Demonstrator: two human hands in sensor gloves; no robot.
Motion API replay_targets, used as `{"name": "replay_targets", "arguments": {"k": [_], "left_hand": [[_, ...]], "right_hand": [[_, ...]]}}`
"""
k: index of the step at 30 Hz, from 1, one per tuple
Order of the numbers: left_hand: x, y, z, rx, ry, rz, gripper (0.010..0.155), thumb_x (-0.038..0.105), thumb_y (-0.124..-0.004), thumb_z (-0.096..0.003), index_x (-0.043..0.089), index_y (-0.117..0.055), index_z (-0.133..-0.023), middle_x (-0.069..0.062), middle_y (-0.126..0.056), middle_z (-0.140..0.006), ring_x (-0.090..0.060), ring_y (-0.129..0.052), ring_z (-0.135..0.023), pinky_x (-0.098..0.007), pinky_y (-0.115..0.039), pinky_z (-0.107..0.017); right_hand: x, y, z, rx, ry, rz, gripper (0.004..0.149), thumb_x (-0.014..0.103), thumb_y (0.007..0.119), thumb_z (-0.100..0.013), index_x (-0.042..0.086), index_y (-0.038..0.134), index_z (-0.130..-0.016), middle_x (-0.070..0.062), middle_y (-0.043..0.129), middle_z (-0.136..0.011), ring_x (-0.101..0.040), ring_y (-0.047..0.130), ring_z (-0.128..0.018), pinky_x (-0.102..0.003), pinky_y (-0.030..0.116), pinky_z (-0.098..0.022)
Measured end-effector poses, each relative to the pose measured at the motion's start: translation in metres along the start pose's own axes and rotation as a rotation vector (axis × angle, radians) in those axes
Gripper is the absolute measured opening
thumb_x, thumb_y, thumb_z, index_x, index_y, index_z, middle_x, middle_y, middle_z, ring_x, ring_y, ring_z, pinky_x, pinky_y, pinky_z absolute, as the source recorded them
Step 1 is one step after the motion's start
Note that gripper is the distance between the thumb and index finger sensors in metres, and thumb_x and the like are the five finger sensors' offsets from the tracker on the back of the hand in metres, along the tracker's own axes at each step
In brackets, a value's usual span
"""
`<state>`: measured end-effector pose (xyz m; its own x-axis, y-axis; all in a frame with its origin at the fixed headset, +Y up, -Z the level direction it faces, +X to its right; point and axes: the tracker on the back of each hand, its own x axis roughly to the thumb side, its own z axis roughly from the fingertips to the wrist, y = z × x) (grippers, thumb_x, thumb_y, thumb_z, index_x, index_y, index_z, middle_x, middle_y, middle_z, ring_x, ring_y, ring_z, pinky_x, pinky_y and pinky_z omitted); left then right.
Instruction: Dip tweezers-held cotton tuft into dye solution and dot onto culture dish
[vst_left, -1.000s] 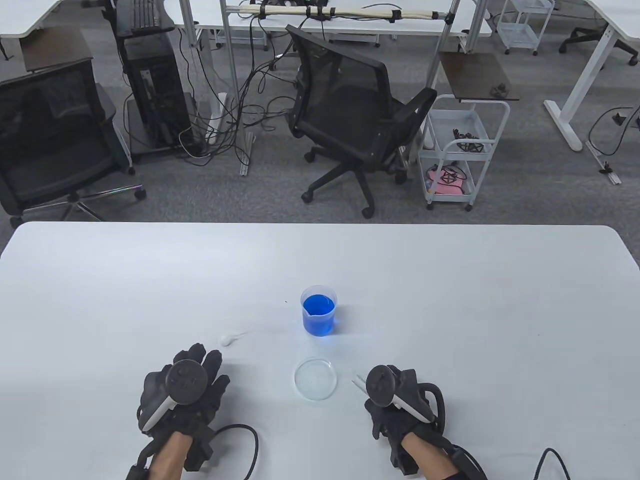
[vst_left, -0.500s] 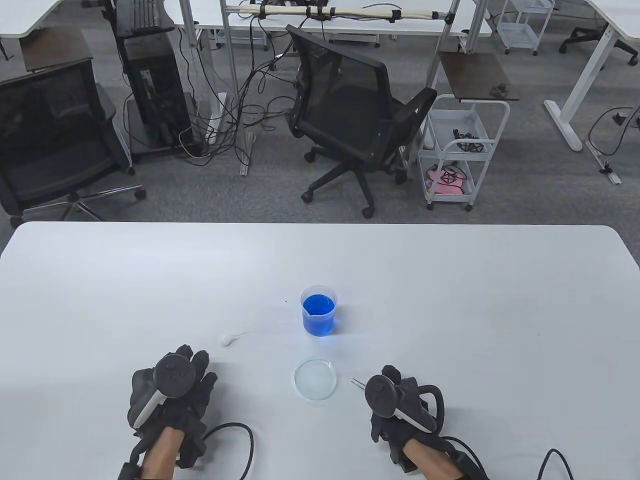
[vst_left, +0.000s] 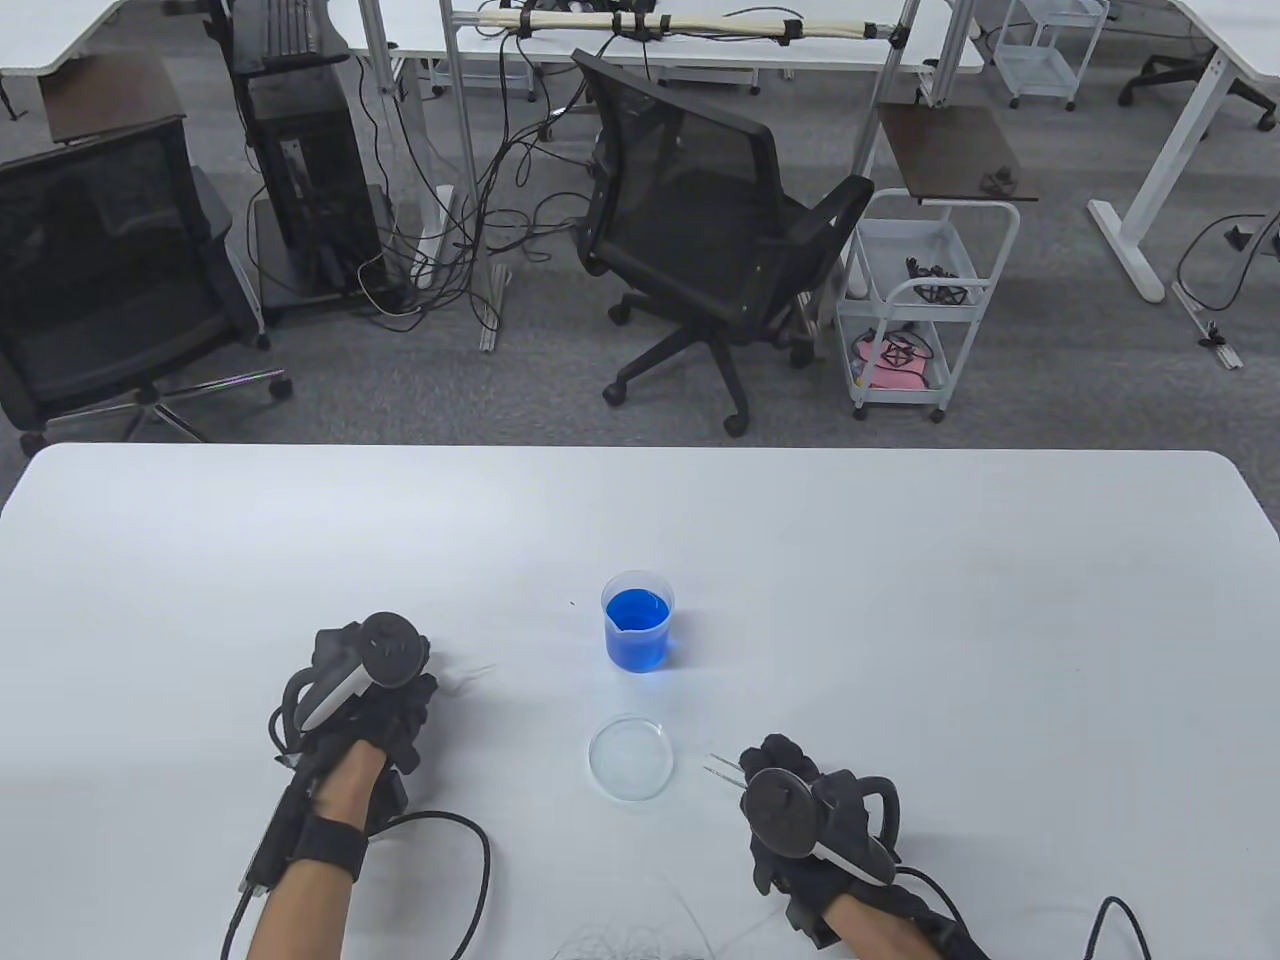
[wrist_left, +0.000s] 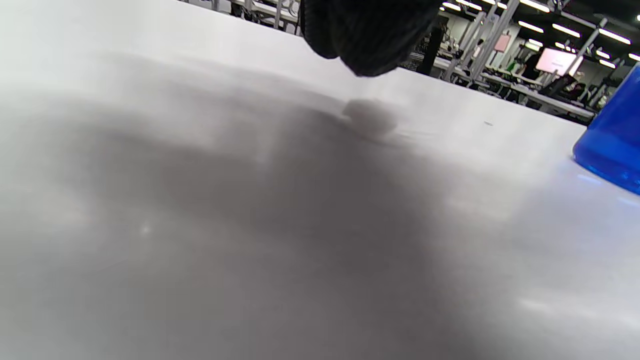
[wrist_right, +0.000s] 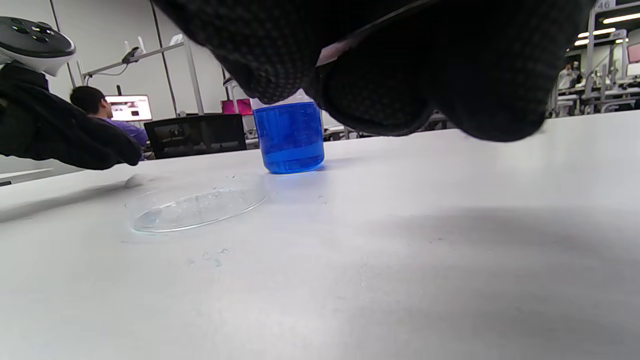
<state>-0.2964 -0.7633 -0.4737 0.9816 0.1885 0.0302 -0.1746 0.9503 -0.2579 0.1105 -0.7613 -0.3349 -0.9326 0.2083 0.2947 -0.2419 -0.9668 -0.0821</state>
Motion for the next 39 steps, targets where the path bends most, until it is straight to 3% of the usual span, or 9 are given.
{"name": "replay_targets", "arguments": {"k": [6, 12, 20, 26, 32, 39], "left_hand": [[0.01, -0.015, -0.012, -0.082, -0.01, -0.082, 0.056, 0.031, -0.077, -0.0598, 0.024, -0.055, -0.111, -0.021, -0.018, -0.123, -0.051, -0.012, -0.105, -0.076, -0.013, -0.066], [0.01, -0.016, -0.004, -0.011, -0.058, -0.055, 0.044, 0.026, -0.081, -0.057, 0.017, -0.07, -0.099, -0.022, -0.031, -0.121, -0.052, -0.019, -0.105, -0.076, -0.018, -0.066], [0.013, -0.005, 0.038, 0.084, -0.156, 0.129, 0.043, 0.022, -0.079, -0.0573, 0.006, -0.075, -0.097, -0.026, -0.039, -0.12, -0.054, -0.022, -0.104, -0.076, -0.02, -0.066], [0.045, 0.002, 0.082, 0.145, -0.344, 0.243, 0.042, 0.023, -0.082, -0.0564, 0.005, -0.078, -0.094, -0.027, -0.046, -0.119, -0.055, -0.027, -0.104, -0.076, -0.023, -0.066], [0.094, -0.014, 0.119, 0.159, -0.564, 0.269, 0.041, 0.024, -0.084, -0.0554, 0.005, -0.081, -0.092, -0.026, -0.051, -0.118, -0.055, -0.03, -0.105, -0.077, -0.026, -0.066], [0.126, -0.035, 0.135, 0.163, -0.699, 0.23, 0.041, 0.024, -0.085, -0.0539, 0.004, -0.083, -0.089, -0.026, -0.057, -0.116, -0.055, -0.035, -0.104, -0.076, -0.029, -0.066]], "right_hand": [[-0.003, 0.003, -0.004, 0.04, -0.001, -0.009, 0.052, 0.027, 0.084, -0.035, 0.001, 0.086, -0.081, -0.029, 0.078, -0.087, -0.018, 0.098, -0.044, -0.034, 0.095, -0.027], [-0.002, 0.003, -0.003, 0.056, -0.016, -0.013, 0.052, 0.027, 0.084, -0.035, 0.001, 0.087, -0.081, -0.03, 0.078, -0.087, -0.019, 0.098, -0.044, -0.035, 0.095, -0.027], [0.005, -0.002, 0.001, 0.033, -0.042, -0.026, 0.052, 0.028, 0.087, -0.035, 0.002, 0.088, -0.079, -0.029, 0.081, -0.085, -0.018, 0.099, -0.042, -0.034, 0.096, -0.025], [0.019, -0.01, 0.01, -0.021, -0.103, -0.122, 0.049, 0.029, 0.088, -0.034, 0.002, 0.092, -0.075, -0.028, 0.086, -0.082, -0.017, 0.101, -0.04, -0.033, 0.097, -0.023], [0.038, -0.013, 0.018, -0.022, -0.174, -0.201, 0.048, 0.03, 0.089, -0.033, 0.002, 0.095, -0.073, -0.028, 0.088, -0.08, -0.017, 0.103, -0.038, -0.033, 0.098, -0.022], [0.051, -0.008, 0.022, 0.028, -0.202, -0.302, 0.048, 0.03, 0.089, -0.033, 0.003, 0.096, -0.072, -0.028, 0.089, -0.079, -0.017, 0.103, -0.037, -0.033, 0.099, -0.021]]}}
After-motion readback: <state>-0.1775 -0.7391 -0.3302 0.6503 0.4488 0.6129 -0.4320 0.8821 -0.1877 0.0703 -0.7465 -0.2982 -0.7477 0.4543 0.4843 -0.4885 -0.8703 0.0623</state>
